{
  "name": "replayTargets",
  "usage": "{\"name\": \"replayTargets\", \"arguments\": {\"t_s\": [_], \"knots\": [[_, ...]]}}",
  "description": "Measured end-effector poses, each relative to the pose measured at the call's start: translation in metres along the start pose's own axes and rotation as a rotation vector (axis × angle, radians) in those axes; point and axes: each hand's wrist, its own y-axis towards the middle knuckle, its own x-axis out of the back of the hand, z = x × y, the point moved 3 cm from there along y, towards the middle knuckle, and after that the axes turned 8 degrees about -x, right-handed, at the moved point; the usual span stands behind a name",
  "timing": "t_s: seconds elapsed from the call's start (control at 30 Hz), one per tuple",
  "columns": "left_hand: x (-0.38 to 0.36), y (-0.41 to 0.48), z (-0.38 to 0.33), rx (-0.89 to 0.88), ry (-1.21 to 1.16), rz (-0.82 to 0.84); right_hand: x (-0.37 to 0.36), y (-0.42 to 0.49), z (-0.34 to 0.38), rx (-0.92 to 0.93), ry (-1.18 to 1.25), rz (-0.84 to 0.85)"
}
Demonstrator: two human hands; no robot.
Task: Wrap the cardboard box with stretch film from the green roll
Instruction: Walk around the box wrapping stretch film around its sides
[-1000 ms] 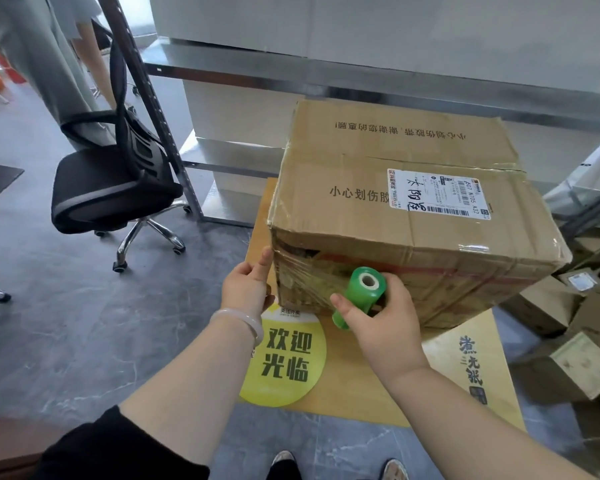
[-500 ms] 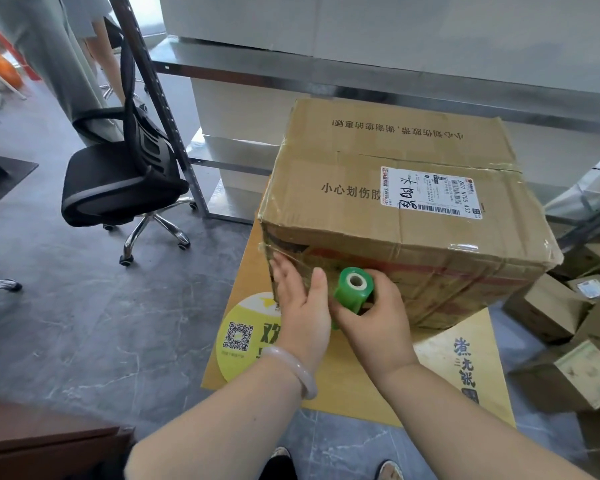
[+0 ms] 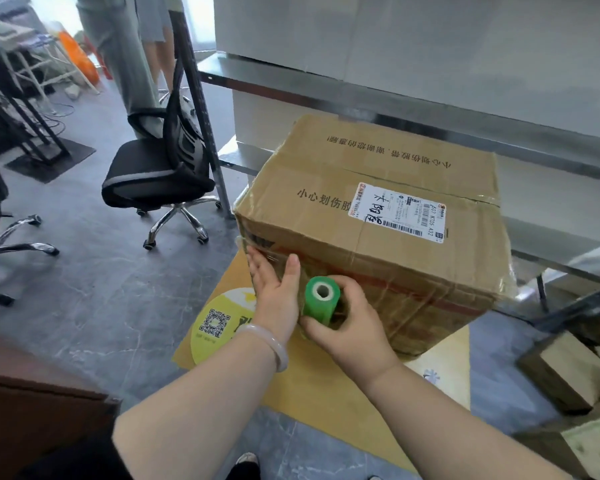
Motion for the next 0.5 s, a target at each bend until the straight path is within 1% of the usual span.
{"name": "replayTargets", "arguments": {"t_s": [0.07, 0.13, 0.17, 0.23, 0.27, 0.3, 0.33, 0.4, 0.43, 0.5], "knots": [[-0.007, -0.004, -0.004, 0.003, -0.005, -0.076, 0.010, -0.002, -0.004, 0.076, -0.079, 0.061], [-0.013, -0.009, -0.006, 0.024, -0.012, -0.197, 0.023, -0.001, -0.009, 0.084, -0.094, 0.073], [-0.015, -0.014, -0.004, 0.068, -0.018, -0.272, 0.030, 0.000, -0.010, 0.072, -0.101, 0.081], [-0.022, -0.027, 0.008, 0.214, -0.096, -0.385, 0.042, 0.001, -0.009, 0.069, -0.148, 0.119], [-0.027, -0.037, 0.018, 0.300, -0.167, -0.397, 0.045, 0.001, -0.008, 0.073, -0.175, 0.144], [-0.033, -0.050, 0.026, 0.369, -0.268, -0.378, 0.049, 0.000, -0.007, 0.072, -0.194, 0.159], [-0.042, -0.064, 0.029, 0.402, -0.374, -0.329, 0.051, -0.001, -0.006, 0.071, -0.201, 0.166], [-0.059, -0.083, 0.026, 0.395, -0.529, -0.220, 0.056, -0.001, -0.004, 0.065, -0.199, 0.186], [-0.066, -0.086, 0.025, 0.372, -0.574, -0.191, 0.058, -0.001, -0.004, 0.064, -0.197, 0.198], [-0.075, -0.086, 0.020, 0.347, -0.634, -0.183, 0.063, -0.001, -0.005, 0.066, -0.177, 0.216]]}}
